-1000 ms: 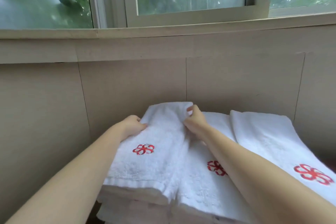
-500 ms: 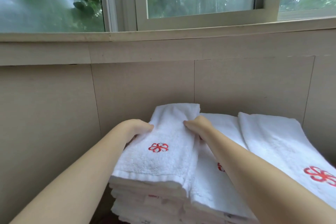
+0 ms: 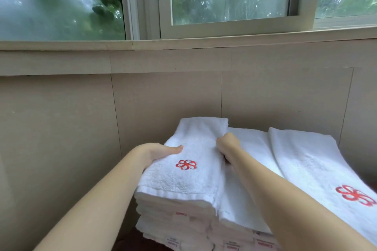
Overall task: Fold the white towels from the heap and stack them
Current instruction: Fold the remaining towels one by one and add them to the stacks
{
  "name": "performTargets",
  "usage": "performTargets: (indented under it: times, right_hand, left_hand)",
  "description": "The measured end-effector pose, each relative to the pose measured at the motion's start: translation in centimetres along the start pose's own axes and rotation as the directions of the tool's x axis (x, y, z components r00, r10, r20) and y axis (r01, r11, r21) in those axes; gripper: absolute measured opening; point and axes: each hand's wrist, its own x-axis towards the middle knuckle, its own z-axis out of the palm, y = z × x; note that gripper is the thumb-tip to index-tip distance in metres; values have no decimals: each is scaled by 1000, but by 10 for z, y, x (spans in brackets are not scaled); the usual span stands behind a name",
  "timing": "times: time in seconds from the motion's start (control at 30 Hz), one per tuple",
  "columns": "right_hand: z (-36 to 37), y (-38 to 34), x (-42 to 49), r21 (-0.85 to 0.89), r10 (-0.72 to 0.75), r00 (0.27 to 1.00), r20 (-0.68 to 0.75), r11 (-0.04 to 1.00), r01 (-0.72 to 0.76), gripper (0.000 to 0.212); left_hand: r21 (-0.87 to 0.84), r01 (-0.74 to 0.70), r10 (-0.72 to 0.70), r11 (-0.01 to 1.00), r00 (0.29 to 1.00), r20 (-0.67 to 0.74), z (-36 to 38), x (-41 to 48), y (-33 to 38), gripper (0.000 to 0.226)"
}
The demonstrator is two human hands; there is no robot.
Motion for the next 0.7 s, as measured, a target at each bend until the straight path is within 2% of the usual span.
performTargets:
  times: [0.07,0.13,0.2,0.27,0.33,0.4,0.47,0.5,0.53,0.6,0.7]
  right_hand:
    - [-4,-5,-13,-143,-36,999,22,989,39,15]
    - [-6,-10,-30,-175,-7,993,119,984,28,27]
    - [-11,-15,-50,-208,50,978,201,978,-7,33]
    - [-19,-19,-67,-222,109,957,267,974,-50,36]
    - [-24,-23,-80,-134,142,935,326,986,-103,33]
    - [-24,-25,-90,40,122,925,360,989,-146,23]
    - [-19,-20,-98,296,108,929,355,929,-221,20]
    - [-14,-14,-101,387,109,932,347,888,-248,24]
    - [-10,-9,-105,406,110,938,329,880,-246,30]
    - [-5,-1,-111,273,98,967,235,948,-162,40]
    - [-1,-3,-126,-94,-38,999,-9,995,37,53]
  left_hand:
    - [-123,42,-25,991,990,137,-1,-9,-8,54]
    - [-306,19,48,952,976,212,-8,-16,-21,55]
    - [-418,1,118,908,959,257,-15,-27,-34,55]
    - [-443,13,136,896,943,303,-17,-42,-46,49]
    - [-446,28,133,894,936,326,-17,-56,-52,47]
    - [-449,-19,144,893,959,245,-15,-63,-52,46]
    - [-464,-133,130,876,991,-39,-9,-65,-49,45]
    - [-447,-198,117,872,972,-203,-5,-64,-49,42]
    - [-407,-246,124,880,945,-304,-1,-64,-51,39]
    - [-294,-223,130,929,944,-302,7,-65,-55,37]
    - [-260,-56,-14,964,966,-259,18,-69,-66,65]
